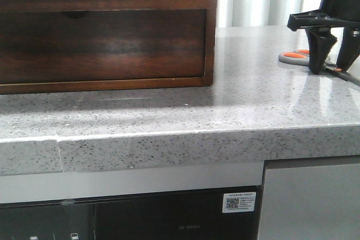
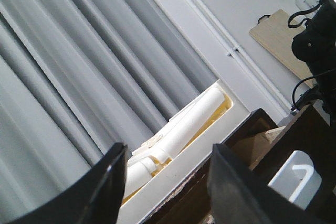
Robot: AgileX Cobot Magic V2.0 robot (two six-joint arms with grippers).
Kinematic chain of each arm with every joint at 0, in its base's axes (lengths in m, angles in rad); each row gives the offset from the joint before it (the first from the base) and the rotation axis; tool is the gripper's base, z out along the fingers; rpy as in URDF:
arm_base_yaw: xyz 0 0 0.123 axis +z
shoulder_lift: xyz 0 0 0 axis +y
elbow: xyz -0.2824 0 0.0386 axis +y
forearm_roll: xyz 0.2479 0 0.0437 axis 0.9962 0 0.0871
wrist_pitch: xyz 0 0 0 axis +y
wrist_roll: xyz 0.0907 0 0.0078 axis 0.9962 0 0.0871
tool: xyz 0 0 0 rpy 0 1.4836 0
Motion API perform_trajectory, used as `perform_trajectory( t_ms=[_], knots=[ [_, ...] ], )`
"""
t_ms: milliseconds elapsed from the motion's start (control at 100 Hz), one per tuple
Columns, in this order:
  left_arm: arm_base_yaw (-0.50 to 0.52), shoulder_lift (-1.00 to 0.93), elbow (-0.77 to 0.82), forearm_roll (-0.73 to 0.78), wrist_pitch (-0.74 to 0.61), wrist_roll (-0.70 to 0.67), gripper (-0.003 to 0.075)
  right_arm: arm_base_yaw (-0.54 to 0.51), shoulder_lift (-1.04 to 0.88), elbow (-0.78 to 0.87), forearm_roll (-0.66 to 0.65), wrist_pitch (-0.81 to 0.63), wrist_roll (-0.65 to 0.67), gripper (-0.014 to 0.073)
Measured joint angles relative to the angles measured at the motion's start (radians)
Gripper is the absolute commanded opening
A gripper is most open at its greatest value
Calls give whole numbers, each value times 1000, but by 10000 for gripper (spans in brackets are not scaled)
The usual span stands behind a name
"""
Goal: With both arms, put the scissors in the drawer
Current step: 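Lift the scissors with the right gripper and carry them over the drawer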
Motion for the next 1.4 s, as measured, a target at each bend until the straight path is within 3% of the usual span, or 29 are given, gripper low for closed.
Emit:
perform_trajectory(
  t_ms=[130,310,670,930,1090,1400],
  knots=[
    [0,0,0,0,0,0,335,0,0,0,-2,2,0,64],
    [0,0,0,0,0,0,335,0,0,-1,-2,2,-4,-67],
    [0,0,0,-1,0,0,335,0,-132,-2,34,-13,-27,-67],
    [0,0,0,-1,0,0,335,19,-365,-28,263,-56,-241,-67],
    [0,0,0,-1,0,0,335,118,-458,-95,388,-54,-382,-67],
    [0,0,0,-1,0,0,334,484,-490,-185,434,-122,-629,-67]
  ],
)
